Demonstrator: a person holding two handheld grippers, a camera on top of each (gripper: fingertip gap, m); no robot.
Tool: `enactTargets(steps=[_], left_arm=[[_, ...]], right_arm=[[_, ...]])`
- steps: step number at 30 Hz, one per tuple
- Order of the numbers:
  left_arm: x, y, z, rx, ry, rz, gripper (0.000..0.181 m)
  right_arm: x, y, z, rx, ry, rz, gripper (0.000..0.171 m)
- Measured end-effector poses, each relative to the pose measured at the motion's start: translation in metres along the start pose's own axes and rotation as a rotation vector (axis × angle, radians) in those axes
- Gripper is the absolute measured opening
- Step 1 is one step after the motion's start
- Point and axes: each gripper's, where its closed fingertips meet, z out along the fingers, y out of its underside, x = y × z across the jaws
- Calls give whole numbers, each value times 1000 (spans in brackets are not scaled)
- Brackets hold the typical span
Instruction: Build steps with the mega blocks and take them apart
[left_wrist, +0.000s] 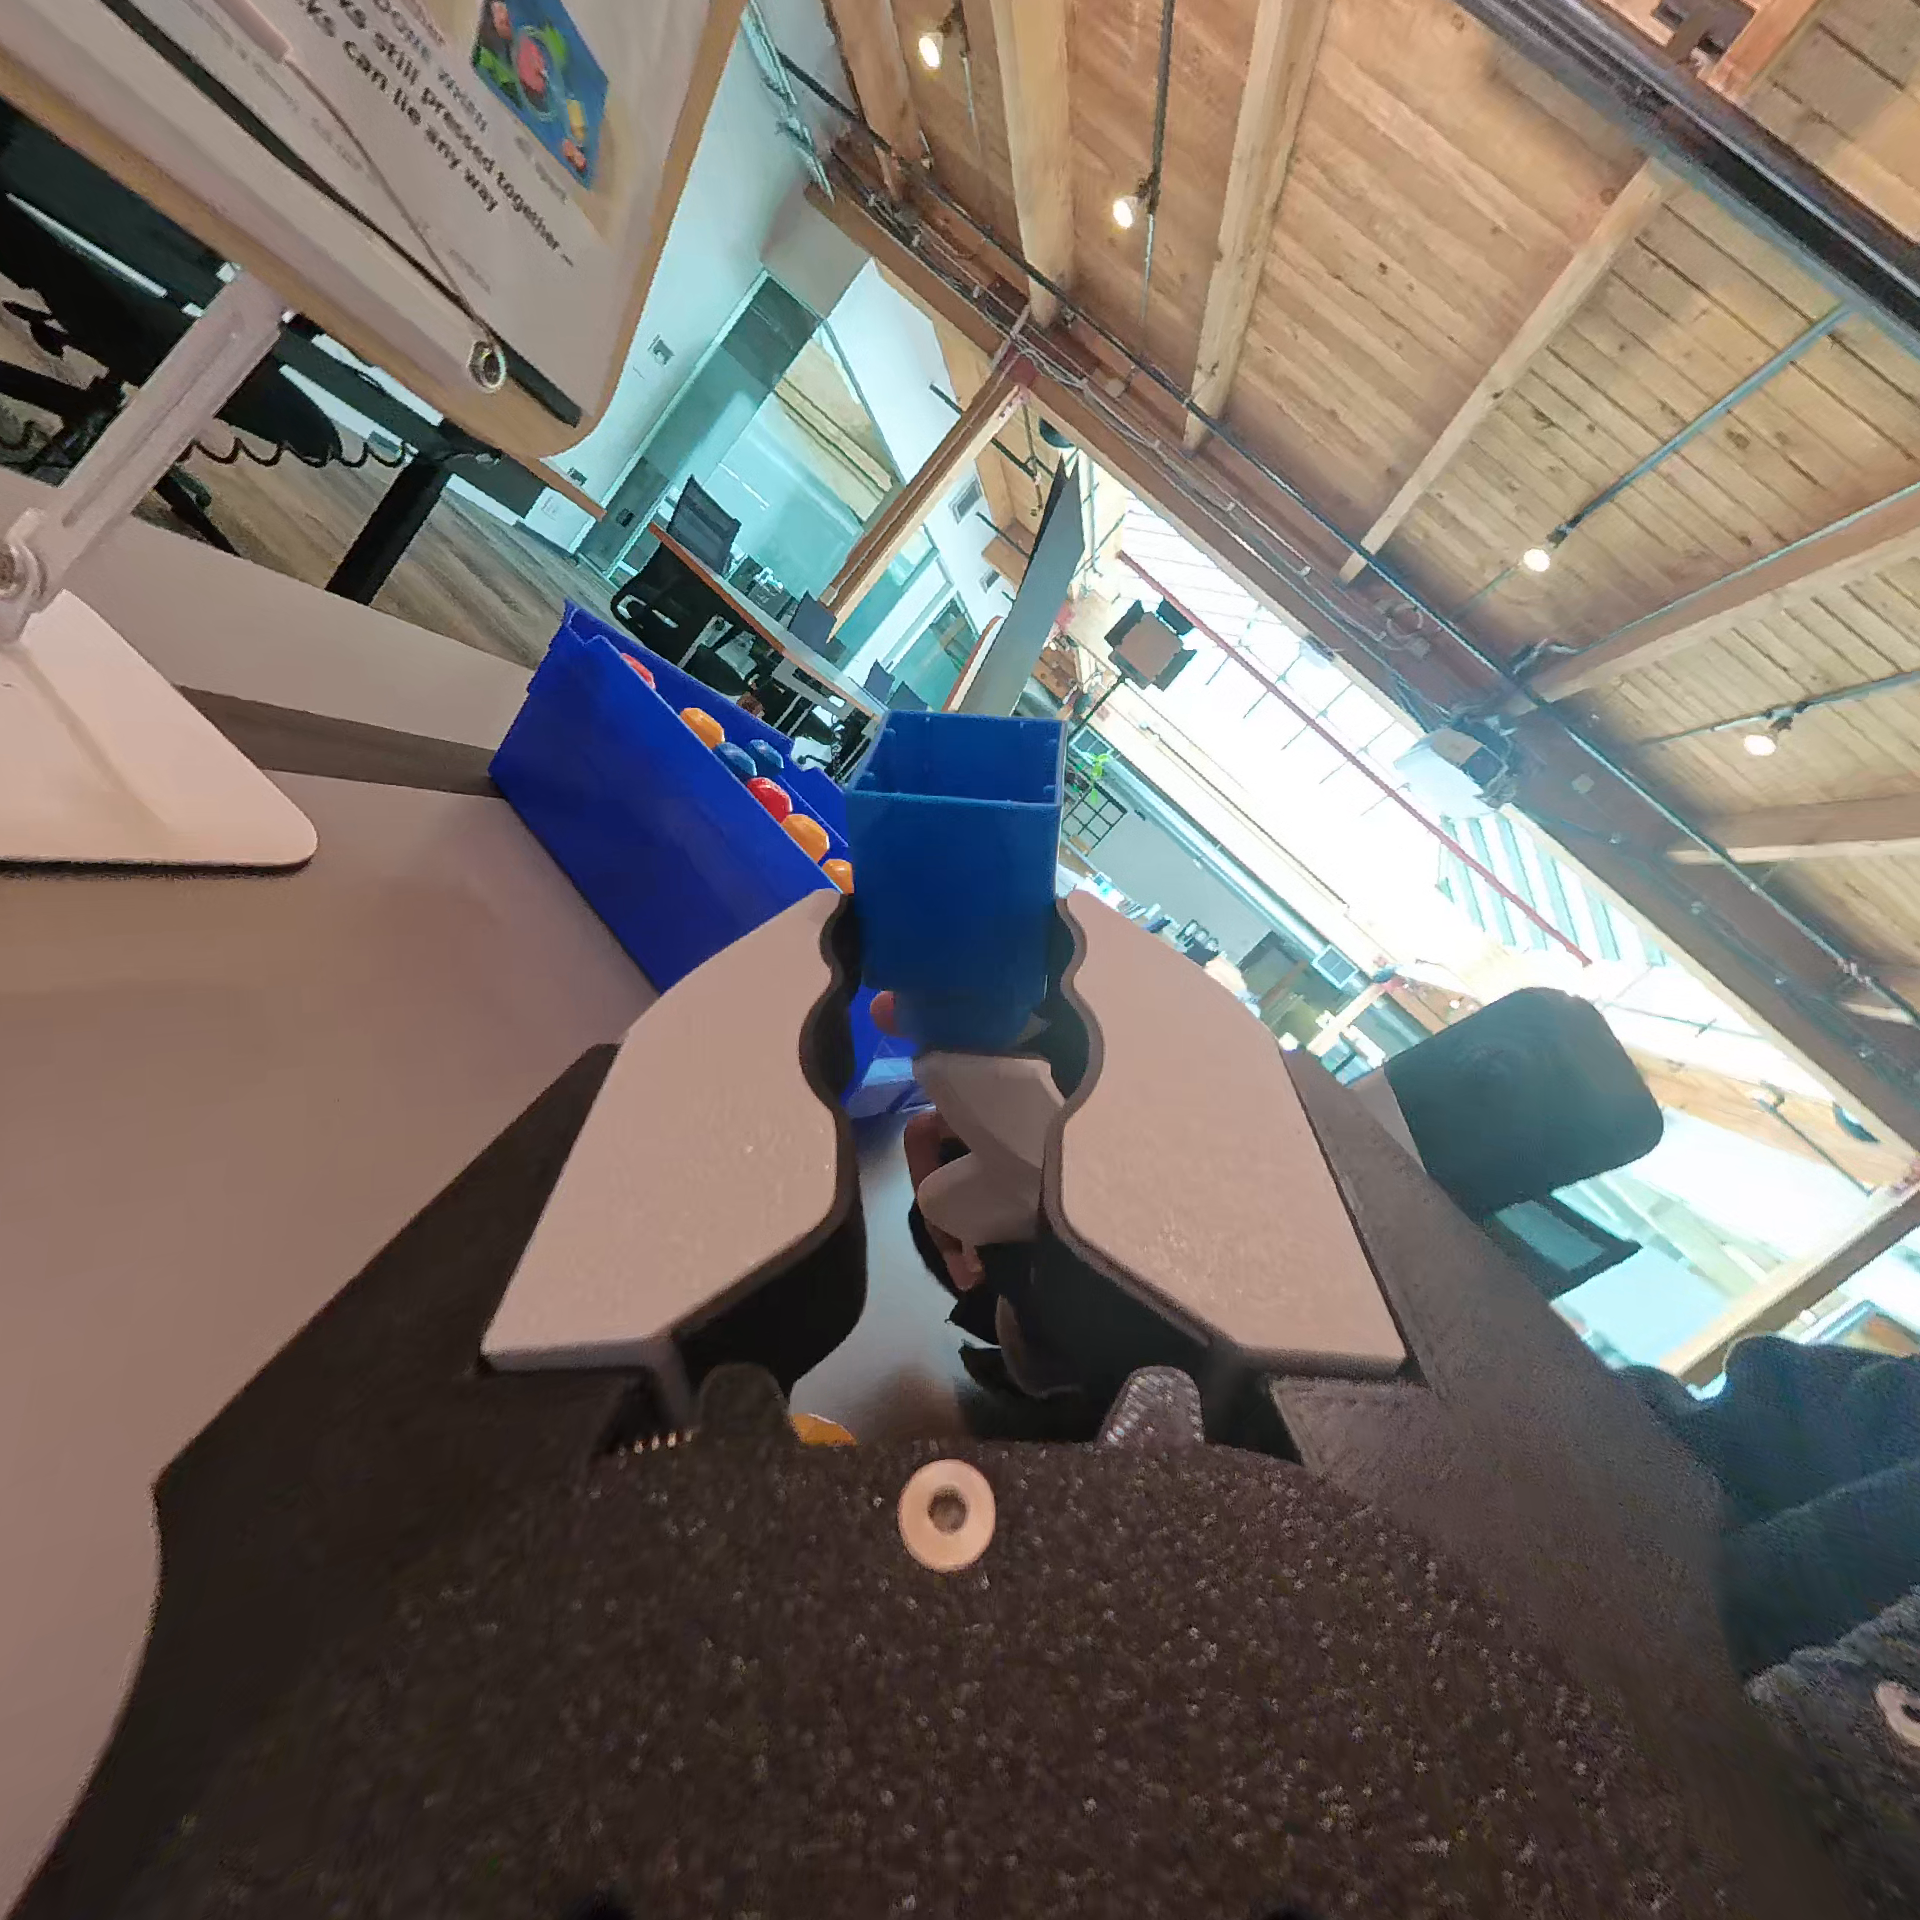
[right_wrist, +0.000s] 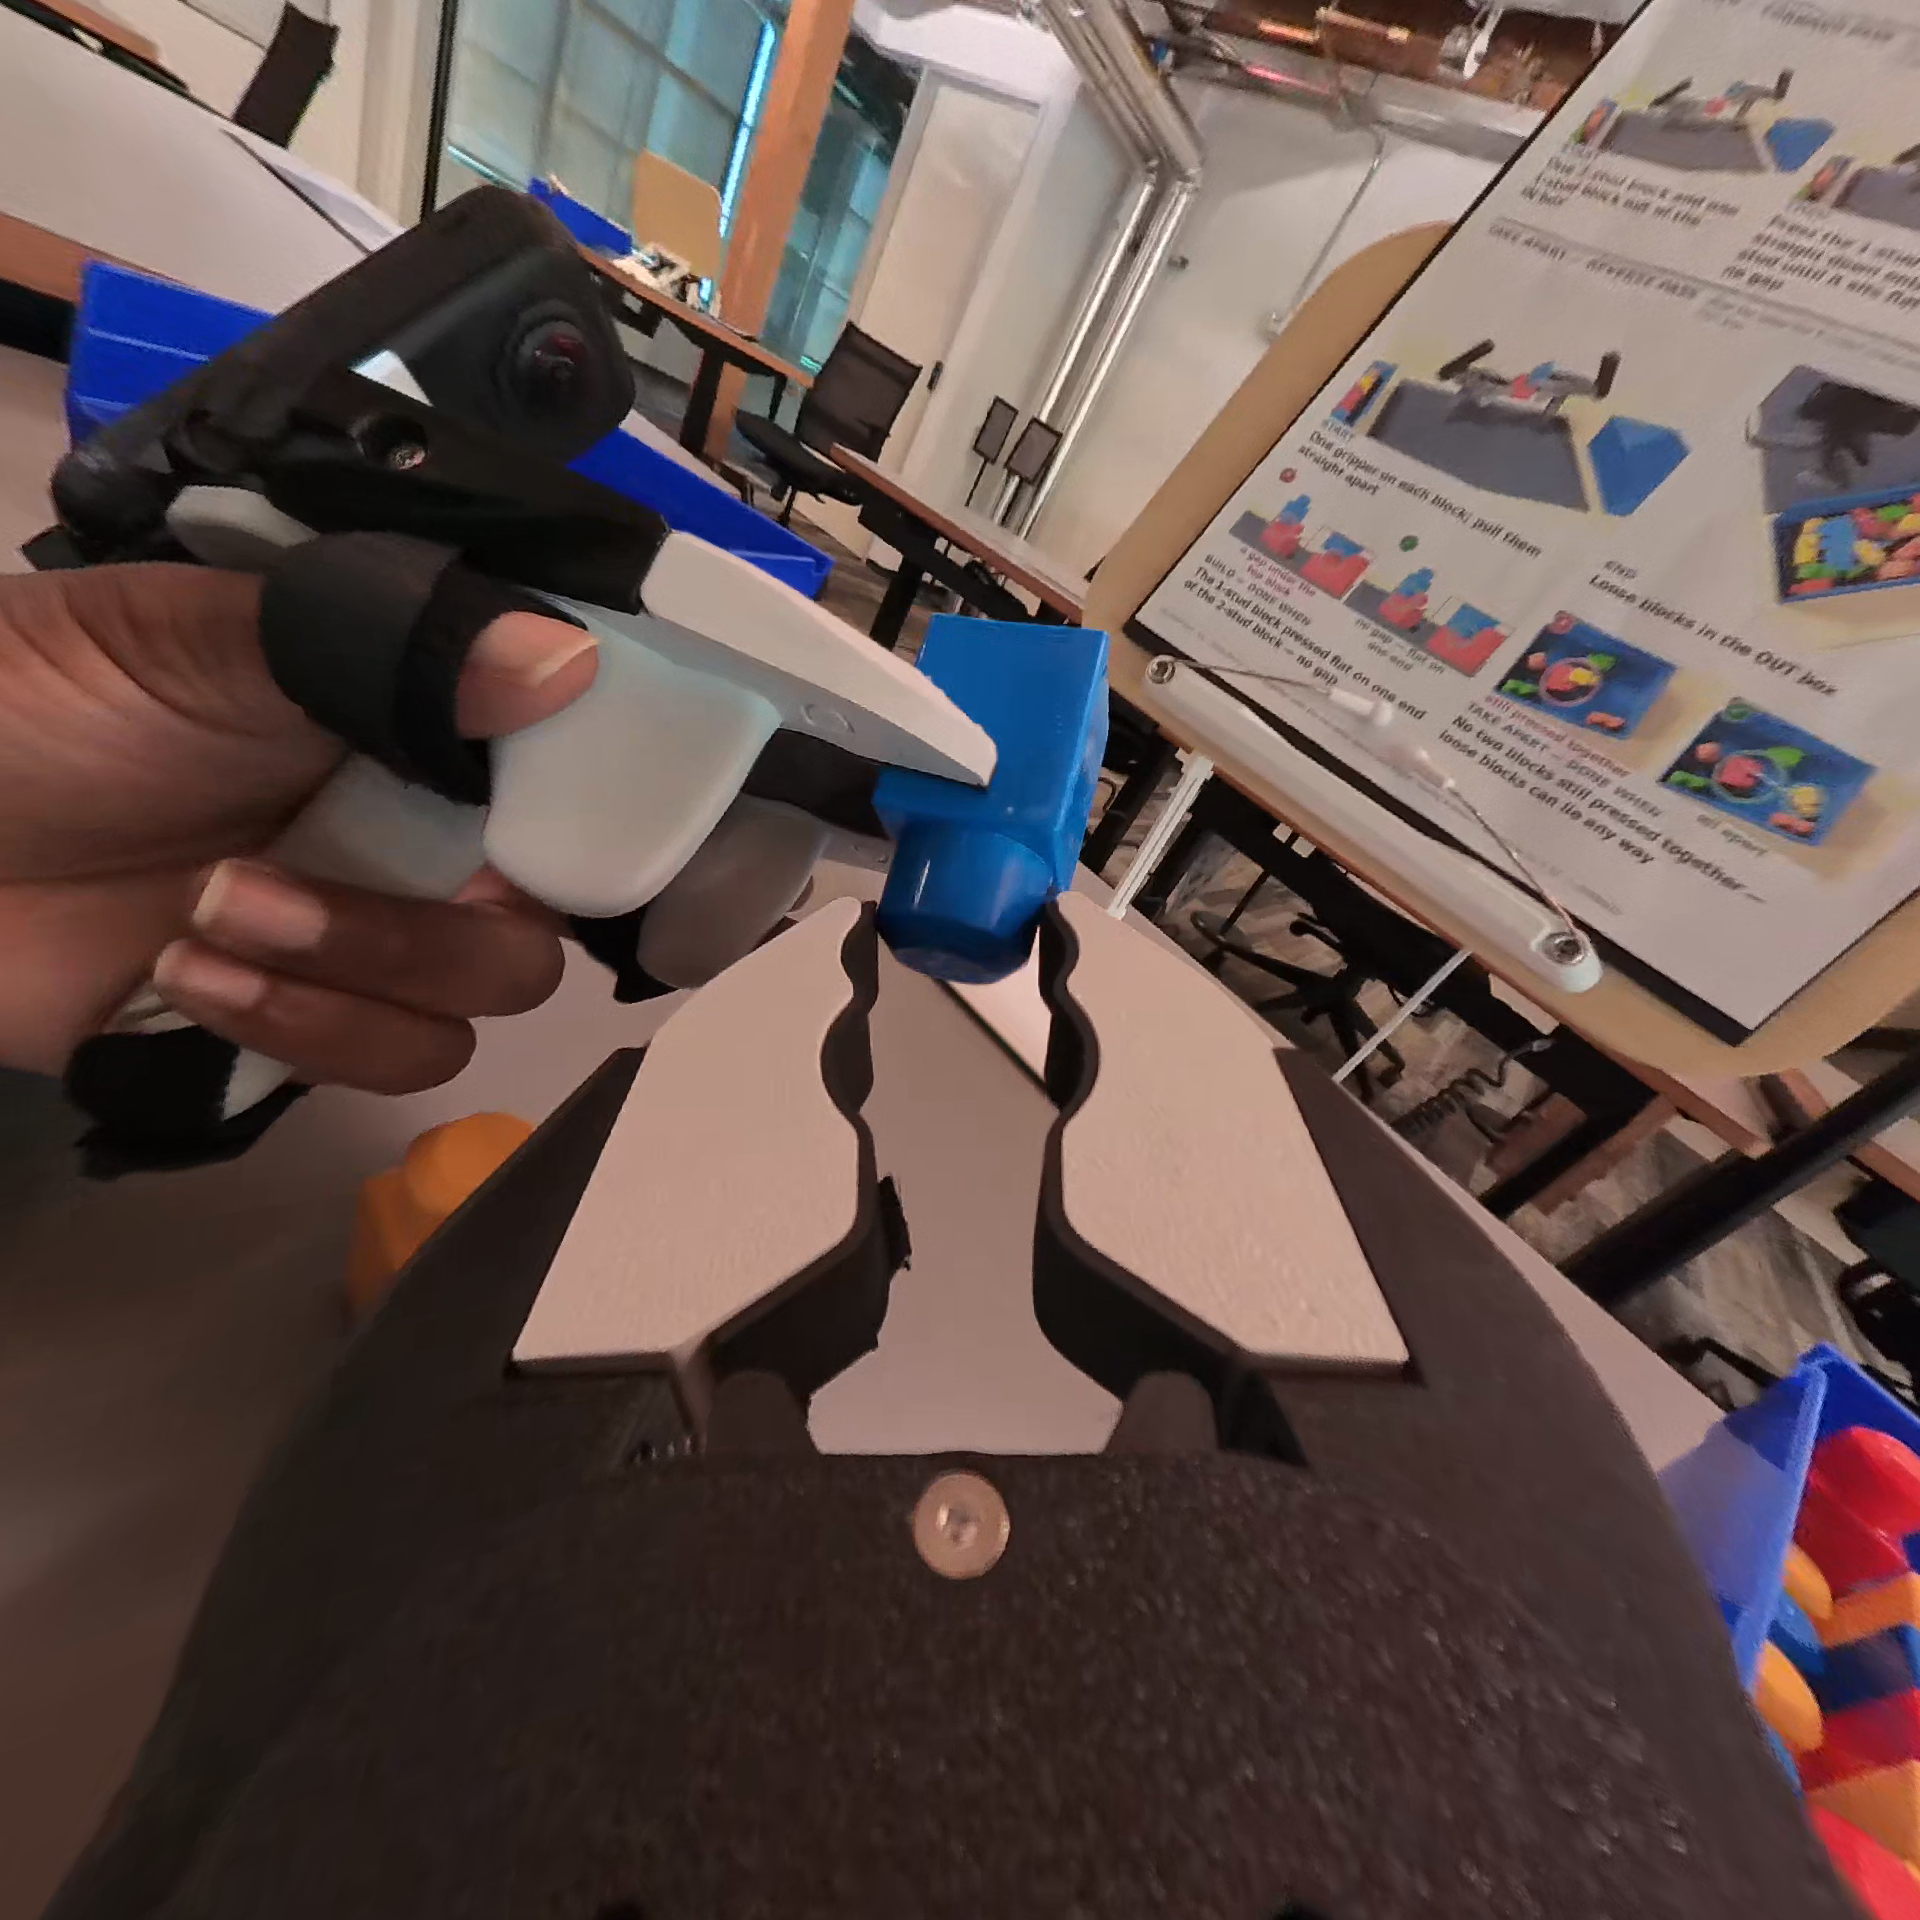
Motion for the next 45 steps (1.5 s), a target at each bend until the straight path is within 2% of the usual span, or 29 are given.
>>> enactTargets(steps=[4,9,14,20,27,29,31,34,38,42,45], left_arm=[[5,-1,-1,-62,37,100,34],[1,-3,-8,-242,52,251,48],[-15,5,-26,-463,-5,458,54],[-14,33,-50,-727,62,463,58],[-19,49,-63,-858,71,467,59],[-19,54,-66,-894,80,468,54],[-19,59,-69,-927,91,484,40],[-17,53,-66,-896,94,505,39],[-7,32,-55,-735,121,513,38],[-1,8,-40,-528,111,449,38],[1,-14,-31,-334,104,377,38]], right_arm=[[6,-1,-3,5,-42,36,29],[16,7,-8,-26,-85,17,29],[-3,20,-9,-92,-219,-88,29],[-39,32,-13,-184,-357,-326,29],[-60,37,-18,-247,-401,-606,29],[-65,35,-19,-245,-403,-660,29],[-68,34,-19,-246,-401,-700,29],[-63,31,-16,-227,-364,-682,29],[-45,16,-11,-139,-266,-495,28],[-26,-2,-8,-44,-232,-125,32],[-22,-10,-8,0,-323,219,39]])
